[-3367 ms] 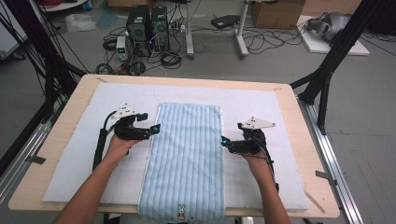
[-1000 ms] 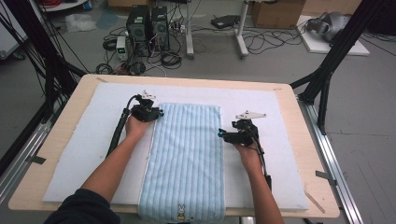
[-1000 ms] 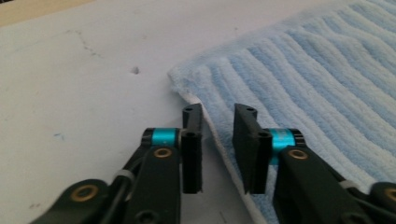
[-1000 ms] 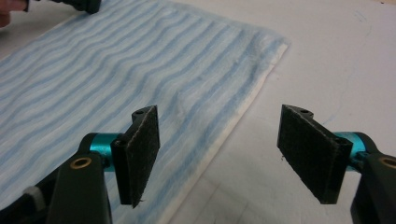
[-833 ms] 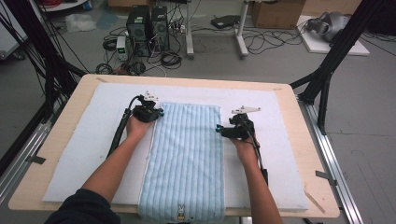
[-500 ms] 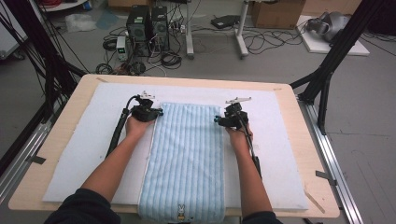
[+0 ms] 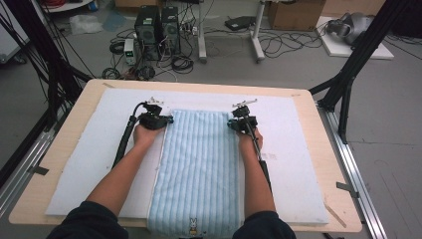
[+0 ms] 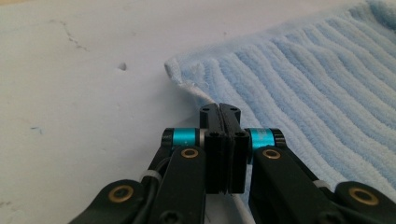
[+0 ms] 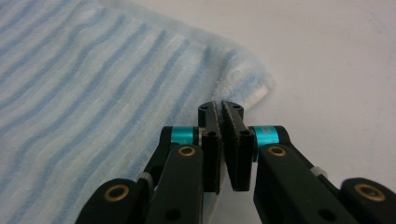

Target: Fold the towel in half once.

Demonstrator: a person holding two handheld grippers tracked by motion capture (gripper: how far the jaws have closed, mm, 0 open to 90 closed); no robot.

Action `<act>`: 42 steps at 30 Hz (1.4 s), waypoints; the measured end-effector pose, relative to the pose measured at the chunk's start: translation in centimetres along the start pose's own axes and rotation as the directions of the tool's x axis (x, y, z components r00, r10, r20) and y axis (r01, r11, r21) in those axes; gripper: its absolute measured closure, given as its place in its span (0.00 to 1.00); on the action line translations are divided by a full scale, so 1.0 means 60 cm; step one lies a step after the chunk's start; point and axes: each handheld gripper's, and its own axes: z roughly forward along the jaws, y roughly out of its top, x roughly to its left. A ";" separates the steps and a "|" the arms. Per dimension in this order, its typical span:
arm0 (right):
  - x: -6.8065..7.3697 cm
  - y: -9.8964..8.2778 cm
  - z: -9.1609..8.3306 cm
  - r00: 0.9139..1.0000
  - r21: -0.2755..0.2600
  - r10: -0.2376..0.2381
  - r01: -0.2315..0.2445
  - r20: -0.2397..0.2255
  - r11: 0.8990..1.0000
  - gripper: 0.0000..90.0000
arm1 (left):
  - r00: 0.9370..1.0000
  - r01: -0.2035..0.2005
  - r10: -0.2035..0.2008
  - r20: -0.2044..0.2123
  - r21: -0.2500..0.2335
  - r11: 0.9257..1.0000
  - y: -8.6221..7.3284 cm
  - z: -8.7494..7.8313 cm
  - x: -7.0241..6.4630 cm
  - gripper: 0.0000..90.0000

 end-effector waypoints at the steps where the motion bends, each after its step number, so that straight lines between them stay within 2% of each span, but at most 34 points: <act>1: -0.006 -0.001 0.000 1.000 -0.013 0.021 -0.021 0.000 1.000 0.96 | 1.000 0.020 -0.020 0.001 -0.023 1.000 0.003 -0.001 0.000 0.98; 3: -0.017 -0.003 -0.002 0.998 -0.054 0.070 -0.070 -0.007 0.996 0.96 | 0.999 0.050 -0.050 0.005 -0.070 0.996 0.013 -0.004 0.000 0.98; 6: -0.017 0.002 -0.011 0.995 -0.138 0.096 -0.095 0.000 0.986 0.96 | 0.999 0.044 -0.044 0.003 -0.109 0.993 0.023 -0.011 0.000 0.98; 7: -0.016 0.003 -0.013 0.996 -0.146 0.092 -0.092 -0.007 0.985 0.96 | 0.999 0.046 -0.046 0.009 -0.115 0.992 0.023 -0.014 0.001 0.98; 11: -0.010 0.002 -0.019 0.997 -0.135 0.064 -0.068 -0.034 0.989 0.96 | 0.998 0.052 -0.049 0.032 -0.121 0.991 0.016 -0.027 0.007 0.98; 13: -0.005 0.001 -0.027 0.998 -0.151 0.034 -0.041 -0.044 0.988 0.96 | 0.998 0.055 -0.049 0.044 -0.132 0.990 0.008 -0.036 0.006 0.98; 14: -0.002 0.000 -0.031 0.998 -0.157 0.031 -0.040 -0.056 0.987 0.96 | 0.998 0.048 -0.042 0.052 -0.125 0.991 0.002 -0.039 0.005 0.98; 16: 0.005 -0.001 -0.039 0.998 -0.149 -0.002 -0.009 -0.069 0.989 0.96 | 0.998 0.030 -0.023 0.053 -0.145 0.989 -0.010 -0.047 -0.003 0.98; 18: 0.010 -0.004 -0.047 0.997 -0.148 -0.024 0.013 -0.073 0.989 0.96 | 0.996 0.031 -0.020 0.083 -0.131 0.991 -0.015 -0.053 -0.007 0.98; 20: 0.016 -0.008 -0.056 0.996 -0.152 -0.027 0.013 -0.084 0.988 0.96 | 0.997 0.023 -0.011 0.071 -0.166 0.986 -0.020 -0.063 -0.012 0.98; 21: 0.018 -0.010 -0.059 0.996 -0.153 -0.029 0.015 -0.089 0.988 0.96 | 0.996 0.030 -0.015 0.089 -0.169 0.985 -0.022 -0.069 -0.014 0.98; 26: 0.035 -0.032 -0.079 0.991 -0.140 -0.072 0.056 -0.111 0.989 0.96 | 0.993 0.016 0.005 0.114 -0.186 0.982 -0.033 -0.094 -0.027 0.98; 31: 0.044 -0.056 -0.101 0.988 -0.144 -0.088 0.069 -0.128 0.987 0.96 | 0.991 -0.021 0.047 0.124 -0.207 0.978 -0.054 -0.119 -0.044 0.98; 34: 0.048 -0.071 -0.112 0.986 -0.146 -0.087 0.066 -0.142 0.987 0.96 | 0.989 -0.044 0.071 0.130 -0.204 0.978 -0.069 -0.131 -0.055 0.98; 37: 0.054 -0.078 -0.125 0.983 -0.129 -0.103 0.084 -0.149 0.988 0.96 | 0.986 -0.078 0.106 0.131 -0.199 0.977 -0.082 -0.145 -0.065 0.98; 38: 0.057 -0.081 -0.131 0.982 -0.148 -0.114 0.091 -0.150 0.985 0.96 | 0.984 -0.089 0.116 0.132 -0.196 0.976 -0.087 -0.149 -0.068 0.98; 42: 0.068 -0.096 -0.145 0.977 -0.144 -0.135 0.112 -0.163 0.983 0.96 | 0.981 -0.102 0.130 0.147 -0.181 0.978 -0.104 -0.163 -0.072 0.98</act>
